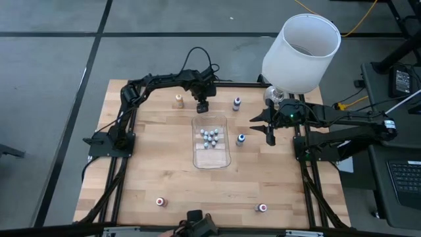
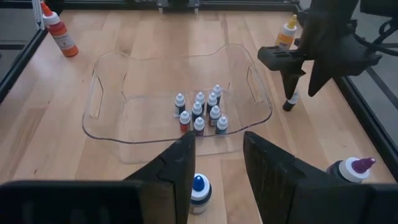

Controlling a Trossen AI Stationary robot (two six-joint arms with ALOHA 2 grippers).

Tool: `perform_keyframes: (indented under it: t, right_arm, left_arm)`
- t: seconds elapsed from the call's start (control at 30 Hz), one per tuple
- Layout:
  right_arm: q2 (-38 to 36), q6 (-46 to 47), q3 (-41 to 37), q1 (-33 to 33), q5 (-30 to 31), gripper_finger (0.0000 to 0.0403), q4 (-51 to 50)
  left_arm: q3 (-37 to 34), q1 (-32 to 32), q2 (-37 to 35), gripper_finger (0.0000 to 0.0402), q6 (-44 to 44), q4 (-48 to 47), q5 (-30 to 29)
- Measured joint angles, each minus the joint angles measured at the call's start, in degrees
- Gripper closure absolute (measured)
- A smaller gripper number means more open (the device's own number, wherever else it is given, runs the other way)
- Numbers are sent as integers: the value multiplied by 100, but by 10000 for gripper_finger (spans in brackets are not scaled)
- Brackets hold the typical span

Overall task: Pick & Place food coloring
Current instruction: Put the small blue food coloring into the transparent bin

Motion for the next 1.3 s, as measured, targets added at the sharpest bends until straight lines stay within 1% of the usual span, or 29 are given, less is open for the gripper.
perform_keyframes:
  t: [0.37,0.53,0.83,0.97,1.13,1.3]
  right_arm:
    - [0,-11,0,0,1,265,0]
    - [0,-11,0,2,0,265,0]
    - [0,-11,0,1,0,265,0]
    - [0,-12,0,0,1,265,0]
    - [0,-11,1,1,0,265,0]
    - [0,-11,0,2,1,265,0]
  left_arm:
    - [0,0,0,264,-5,-99,214]
    - [0,-1,0,292,-15,-98,392]
    - [0,-1,-2,340,-95,-101,405]
    - [2,-1,-4,353,-104,-101,407]
    - [56,-16,-83,354,-150,-284,400]
    - [691,-78,-541,358,-17,-1090,343]
